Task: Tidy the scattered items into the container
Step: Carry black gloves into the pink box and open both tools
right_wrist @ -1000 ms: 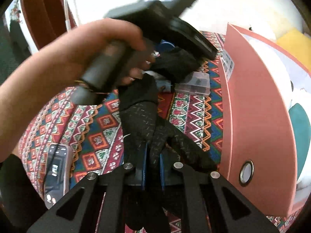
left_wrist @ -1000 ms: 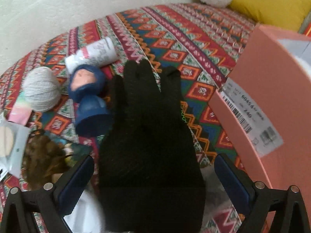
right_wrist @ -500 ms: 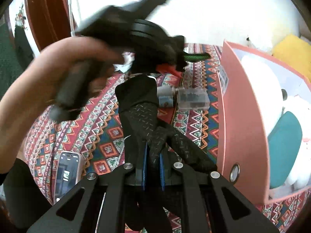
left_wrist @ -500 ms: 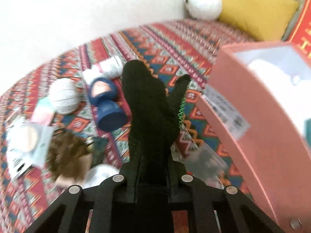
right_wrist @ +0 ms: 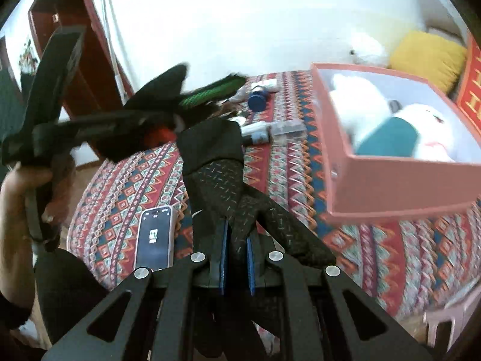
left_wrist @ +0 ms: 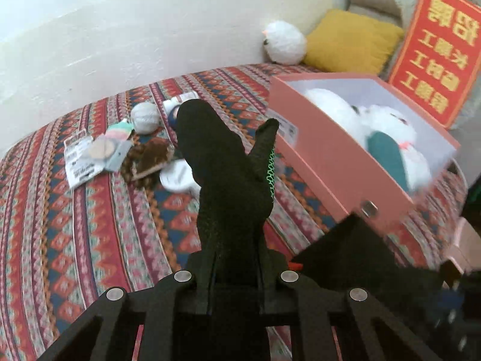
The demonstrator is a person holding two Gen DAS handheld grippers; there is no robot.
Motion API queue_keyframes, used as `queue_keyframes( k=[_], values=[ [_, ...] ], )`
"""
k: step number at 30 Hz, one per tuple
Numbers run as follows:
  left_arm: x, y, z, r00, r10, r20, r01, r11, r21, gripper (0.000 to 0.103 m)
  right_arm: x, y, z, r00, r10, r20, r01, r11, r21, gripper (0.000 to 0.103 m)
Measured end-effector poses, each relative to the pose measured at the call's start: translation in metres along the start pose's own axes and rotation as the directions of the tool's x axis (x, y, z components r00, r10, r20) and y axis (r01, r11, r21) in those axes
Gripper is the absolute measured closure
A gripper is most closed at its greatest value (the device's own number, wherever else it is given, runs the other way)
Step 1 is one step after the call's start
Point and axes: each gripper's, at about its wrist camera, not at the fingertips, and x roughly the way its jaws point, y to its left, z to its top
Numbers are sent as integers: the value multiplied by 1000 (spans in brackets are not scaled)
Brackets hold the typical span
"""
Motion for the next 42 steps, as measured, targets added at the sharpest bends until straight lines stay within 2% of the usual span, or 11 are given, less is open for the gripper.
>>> queue_keyframes(
  k=[6, 10, 15, 21, 24, 28, 36, 37, 39, 41, 42],
  values=[
    [-50, -29, -30, 997, -58, 47, 57, 998, 14, 91, -58, -6, -18, 995, -71, 65, 68, 997, 41, 93],
    [-71, -61, -28, 989, -123, 80, 118, 991, 67, 91, -93, -12, -28, 984, -135, 117, 128, 990, 62, 93],
    [-80, -106, 2, 974, -195, 115, 179, 974, 141, 91, -134, -37, -22, 956, -212, 202, 191, 974, 119, 93],
    [-76, -158, 64, 950, -261, 170, 219, 948, 230, 90, -176, -77, 12, 901, -289, 322, 235, 952, 197, 93],
    [-64, -177, 95, 945, -274, 176, 227, 941, 250, 90, -184, -98, 40, 872, -322, 368, 255, 941, 221, 92],
    [-25, -194, 136, 950, -271, 156, 225, 939, 260, 90, -177, -129, 80, 855, -355, 377, 276, 928, 249, 92],
    [75, -202, 179, 966, -244, 81, 220, 948, 229, 89, -101, -190, 145, 868, -386, 312, 320, 916, 243, 92],
    [82, -199, 179, 968, -240, 79, 219, 952, 216, 87, -88, -199, 153, 874, -381, 300, 316, 917, 243, 91],
    [96, -193, 178, 970, -232, 74, 215, 958, 190, 74, -44, -224, 170, 904, -367, 221, 317, 920, 231, 78],
    [110, -186, 177, 972, -224, 69, 211, 964, 163, 50, -13, -240, 173, 908, -394, 141, 355, 903, 242, 33],
    [117, -183, 177, 973, -221, 66, 209, 966, 150, 45, -3, -247, 170, 899, -424, 113, 385, 885, 262, 29]
  ],
)
